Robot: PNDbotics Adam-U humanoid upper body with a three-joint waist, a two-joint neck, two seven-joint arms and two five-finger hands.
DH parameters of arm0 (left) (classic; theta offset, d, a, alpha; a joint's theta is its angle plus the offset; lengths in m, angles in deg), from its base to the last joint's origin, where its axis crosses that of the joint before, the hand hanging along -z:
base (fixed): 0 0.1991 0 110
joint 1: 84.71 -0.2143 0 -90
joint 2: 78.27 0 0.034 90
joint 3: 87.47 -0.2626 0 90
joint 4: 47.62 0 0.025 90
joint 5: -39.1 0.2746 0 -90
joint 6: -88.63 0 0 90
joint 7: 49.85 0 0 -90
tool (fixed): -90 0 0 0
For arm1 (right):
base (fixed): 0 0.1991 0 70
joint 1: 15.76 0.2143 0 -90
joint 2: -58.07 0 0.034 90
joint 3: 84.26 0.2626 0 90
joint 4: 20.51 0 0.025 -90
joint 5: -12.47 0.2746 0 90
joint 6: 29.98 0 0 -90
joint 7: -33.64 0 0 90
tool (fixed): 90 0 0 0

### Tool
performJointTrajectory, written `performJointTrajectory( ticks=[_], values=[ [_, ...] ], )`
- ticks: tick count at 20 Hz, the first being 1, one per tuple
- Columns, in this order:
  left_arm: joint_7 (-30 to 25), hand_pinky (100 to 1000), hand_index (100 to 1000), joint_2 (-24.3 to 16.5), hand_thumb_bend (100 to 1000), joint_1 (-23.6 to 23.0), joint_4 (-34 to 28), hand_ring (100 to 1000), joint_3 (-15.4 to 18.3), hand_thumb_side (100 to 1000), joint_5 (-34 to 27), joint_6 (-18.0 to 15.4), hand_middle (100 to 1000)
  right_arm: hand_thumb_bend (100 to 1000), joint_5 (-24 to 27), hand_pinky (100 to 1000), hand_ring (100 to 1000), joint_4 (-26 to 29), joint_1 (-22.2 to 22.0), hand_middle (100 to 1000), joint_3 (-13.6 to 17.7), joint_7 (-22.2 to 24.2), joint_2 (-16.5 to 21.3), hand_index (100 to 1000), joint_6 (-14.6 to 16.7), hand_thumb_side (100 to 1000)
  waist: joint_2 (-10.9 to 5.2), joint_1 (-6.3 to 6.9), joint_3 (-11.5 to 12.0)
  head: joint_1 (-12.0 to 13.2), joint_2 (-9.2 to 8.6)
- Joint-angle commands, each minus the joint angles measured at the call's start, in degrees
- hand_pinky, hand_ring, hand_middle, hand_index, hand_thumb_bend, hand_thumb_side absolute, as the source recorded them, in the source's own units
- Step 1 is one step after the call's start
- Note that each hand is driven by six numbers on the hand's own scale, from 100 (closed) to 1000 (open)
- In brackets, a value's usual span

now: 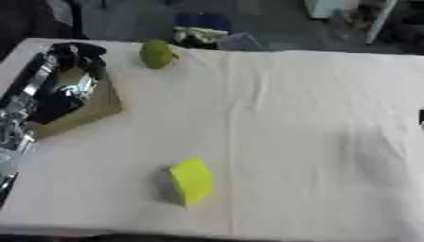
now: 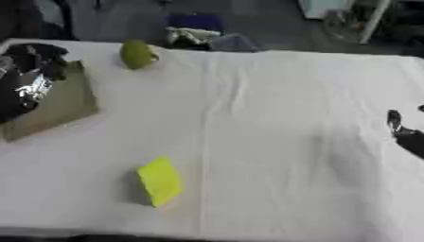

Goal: Pick up objects on the table and place them in the box.

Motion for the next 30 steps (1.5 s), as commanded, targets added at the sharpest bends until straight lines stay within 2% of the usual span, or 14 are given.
performJointTrajectory(
  ticks=[1,7,8,9,10,14,19,23,25,26,27,28,29,30],
  values=[
    [-2.89,695,800,-6.80,100,1.86,-2.70,567,-3.32,646,-0.16,-3.22,611,344,-0.13,735,971,0.91,0.77,610,0.02,0.26,1.36,895,0.10,300,-0.85,0.16,-0.18,0.12,0.30],
    [-8.93,706,818,-16.44,100,6.35,-4.40,601,-11.12,638,-1.38,-9.27,648,344,-0.25,735,972,0.73,0.90,609,-0.32,0.55,1.25,895,0.27,299,-1.02,0.39,-0.83,0.33,0.30],
    [-9.94,711,826,-18.08,158,7.13,-4.52,614,-12.69,583,-1.06,-10.29,662,344,-0.26,735,972,0.69,0.95,609,-0.42,0.65,1.22,895,0.32,299,-1.01,0.45,-1.01,0.42,0.30],
    [-10.92,715,831,-19.65,114,7.82,-4.60,625,-14.23,635,-0.52,-11.26,674,344,-0.25,735,972,0.66,1.01,609,-0.51,0.74,1.19,895,0.38,299,-0.99,0.49,-1.19,0.48,0.30],
    [-11.90,718,835,-21.06,125,8.50,-4.64,633,-15.80,633,0.21,-12.24,682,344,-0.24,735,972,0.62,1.07,609,-0.58,0.82,1.17,895,0.42,299,-0.96,0.52,-1.36,0.54,0.30],
    [-15.94,751,866,-23.59,213,11.90,-2.82,705,-22.29,547,4.02,-16.28,747,346,-0.15,735,972,0.44,1.15,608,-0.83,1.10,1.19,895,0.58,298,-0.92,0.71,-1.82,0.58,0.30],
    [-21.22,792,907,-23.23,289,16.97,0.89,782,-29.24,425,9.29,-21.56,807,347,-0.15,735,973,0.31,1.18,608,-1.08,1.42,1.15,895,0.77,298,-1.06,0.92,-2.30,0.32,0.30],
    [-25.49,807,913,-20.37,296,19.47,5.29,812,-30.95,383,13.55,-25.83,825,347,-0.08,735,973,0.27,1.04,608,-1.13,1.54,1.19,895,0.83,298,-1.10,0.97,-2.30,0.11,0.30],
    [-27.66,818,921,-18.59,338,20.60,7.67,840,-31.03,402,15.73,-28.00,849,347,-0.03,735,974,0.25,0.98,608,-1.14,1.59,1.22,895,0.86,299,-1.11,0.97,-2.28,-0.03,0.30],
    [-28.79,821,926,-17.66,397,21.13,8.79,849,-31.07,450,16.86,-29.14,856,347,0.00,735,974,0.25,0.96,607,-1.15,1.61,1.22,895,0.87,298,-1.11,0.97,-2.28,-0.09,0.30],
    [-29.91,822,927,-16.76,419,21.59,9.85,852,-31.10,466,17.97,-30.25,859,348,0.02,735,974,0.25,0.95,607,-1.16,1.63,1.22,895,0.88,298,-1.10,0.96,-2.28,-0.15,0.30],
    [-30.91,825,935,-15.94,504,22.02,10.68,862,-31.10,512,18.98,-31.26,869,348,0.05,735,974,0.24,0.94,607,-1.18,1.66,1.21,895,0.90,299,-1.09,0.95,-2.30,-0.21,0.30],
    [-31.84,826,937,-15.17,525,22.52,11.25,864,-31.08,519,19.87,-32.22,871,348,0.07,735,974,0.24,0.94,607,-1.20,1.69,1.20,895,0.91,299,-1.08,0.95,-2.32,-0.27,0.30],
    [-32.60,829,941,-14.46,603,23.01,11.72,871,-31.11,542,20.59,-33.25,879,348,0.09,735,974,0.24,0.95,607,-1.23,1.73,1.18,895,0.93,299,-1.06,0.94,-2.37,-0.30,0.30]
  ],
)
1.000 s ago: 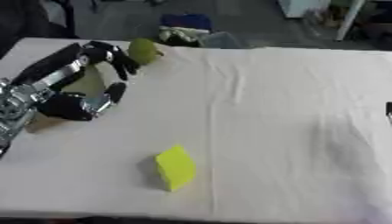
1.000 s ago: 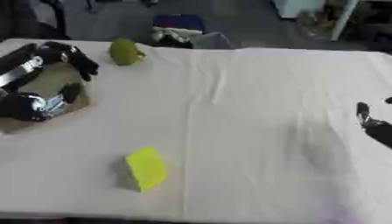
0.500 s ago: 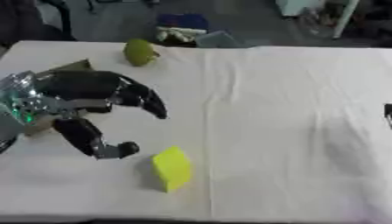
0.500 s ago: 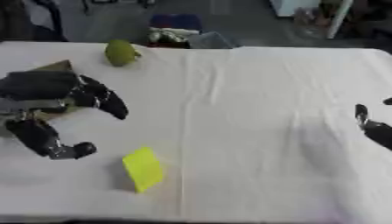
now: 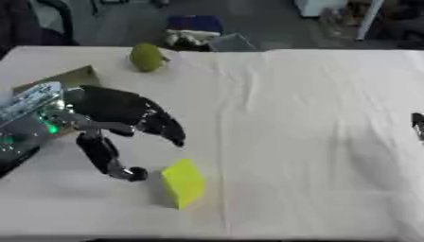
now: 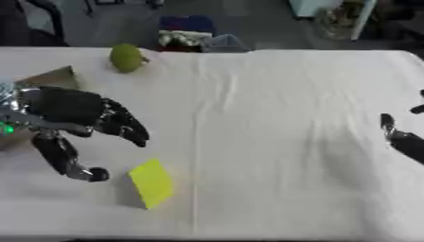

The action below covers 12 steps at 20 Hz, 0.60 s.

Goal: Pick up objects on the table and place them in the box.

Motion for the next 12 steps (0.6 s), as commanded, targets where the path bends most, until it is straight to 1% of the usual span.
performJointTrajectory(
  ticks=[1,2,3,6,12],
  values=[
    [-12.40,831,943,1.05,641,2.01,1.47,875,0.21,550,2.50,-13.33,882,348,0.12,735,974,0.61,0.89,607,0.14,0.19,1.17,895,0.15,299,-0.71,0.00,-0.10,-0.27,0.29],
    [-12.78,831,946,1.49,675,2.40,1.87,878,0.09,555,3.11,-14.36,885,348,0.14,735,974,0.61,0.90,607,0.13,0.22,1.15,895,0.16,299,-0.68,0.00,-0.16,-0.26,0.29],
    [-13.02,832,947,1.86,689,2.77,2.24,880,-0.06,551,3.73,-15.35,887,349,0.15,735,975,0.61,0.91,607,0.12,0.24,1.17,895,0.17,298,-0.65,0.03,-0.23,-0.23,0.29],
    [-12.78,831,949,2.63,704,3.64,3.53,882,-0.29,544,5.53,-18.10,889,349,0.23,735,975,0.60,0.89,607,0.06,0.31,1.22,895,0.22,298,-0.57,0.13,-0.39,-0.23,0.29],
    [-12.51,832,942,4.67,681,4.20,5.31,881,-2.08,525,7.66,-18.86,869,350,0.37,735,976,0.77,0.89,607,-0.10,0.48,1.14,895,0.37,298,-0.41,0.32,-0.91,-0.19,0.29]
  ],
)
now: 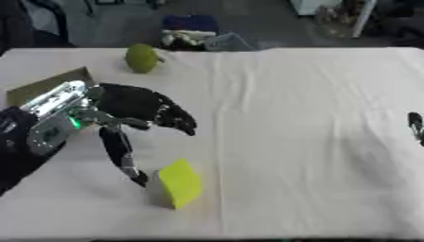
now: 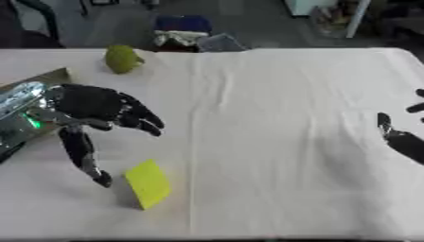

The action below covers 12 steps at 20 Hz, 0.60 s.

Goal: Pick up objects on the table and place them in the box.

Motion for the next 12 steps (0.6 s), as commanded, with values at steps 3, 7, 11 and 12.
performJointTrajectory(
  ticks=[3,7,11,12],
  values=[
    [-16.42,833,933,0.88,660,1.65,0.68,878,-1.73,522,0.66,-15.90,856,350,0.28,735,976,0.88,0.96,607,-0.08,0.25,0.99,895,0.24,298,-0.50,0.08,-0.47,0.00,0.29],
    [-18.47,833,922,1.96,637,1.90,1.37,873,-3.22,519,-0.31,-15.90,842,350,0.20,735,976,0.98,1.10,607,-0.14,0.32,0.81,895,0.27,298,-0.43,0.11,-0.88,0.05,0.29],
    [-20.88,833,907,2.34,593,1.66,2.00,865,-4.18,505,-1.52,-15.90,825,350,0.18,734,976,1.04,1.18,607,-0.20,0.40,0.71,895,0.32,298,-0.32,0.15,-1.17,0.07,0.29],
    [-21.56,832,902,2.39,577,1.54,2.18,862,-4.33,497,-1.82,-15.90,820,350,0.18,735,976,1.06,1.19,607,-0.20,0.41,0.70,895,0.32,297,-0.30,0.16,-1.22,0.06,0.29]
  ],
)
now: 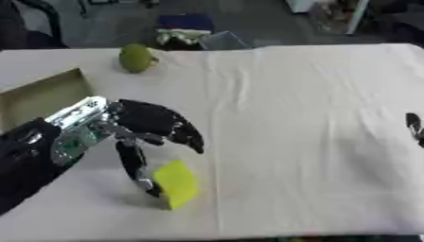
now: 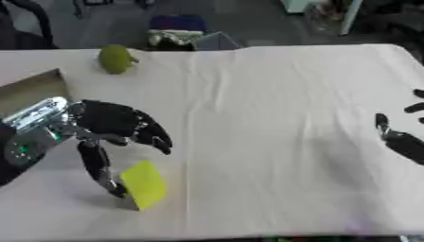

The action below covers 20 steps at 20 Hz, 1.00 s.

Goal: Pick up objects on the table and place them in the box.

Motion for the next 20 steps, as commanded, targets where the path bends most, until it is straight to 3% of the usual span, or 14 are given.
performJointTrajectory(
  ticks=[1,7,11,13,14,16,20],
  values=[
    [-20.08,832,897,-0.64,560,0.62,0.14,858,-0.11,488,-1.30,-18.01,813,350,0.18,735,976,1.05,1.16,606,0.03,0.15,0.81,895,0.10,297,-0.52,-0.05,-0.14,0.05,0.29],
    [-22.19,825,852,-0.55,430,-0.26,1.53,825,-0.46,424,-2.56,-18.01,766,350,0.19,735,977,1.06,1.23,607,-0.01,0.21,0.71,895,0.13,297,-0.47,-0.11,-0.24,0.15,0.29],
    [-22.24,801,769,-0.50,315,-1.00,2.98,765,-0.79,363,-3.09,-18.01,667,350,0.18,735,977,1.03,1.26,607,-0.04,0.26,0.63,895,0.14,297,-0.47,-0.16,-0.24,0.17,0.29],
    [-22.25,774,680,-0.64,259,-1.14,3.19,695,-0.25,316,-3.69,-18.01,555,349,0.19,735,977,0.99,1.26,607,-0.01,0.26,0.64,895,0.15,298,-0.48,-0.20,-0.17,0.13,0.29],
    [-22.12,753,615,-0.80,214,-1.15,3.09,637,0.53,283,-4.37,-18.01,488,349,0.19,735,977,0.96,1.25,607,0.03,0.24,0.64,895,0.14,298,-0.49,-0.23,-0.10,0.09,0.29],
    [-21.34,743,581,-1.50,187,-1.17,2.53,609,2.62,251,-6.05,-18.00,455,348,0.19,735,977,0.93,1.21,607,0.11,0.18,0.64,895,0.11,298,-0.52,-0.31,0.05,-0.01,0.29],
    [-16.84,741,588,-5.54,233,-1.28,-0.23,618,8.91,184,-8.34,-15.86,465,348,0.18,735,977,0.89,1.02,607,0.27,0.06,0.74,895,0.07,298,-0.63,-0.32,0.42,-0.17,0.29]
  ],
)
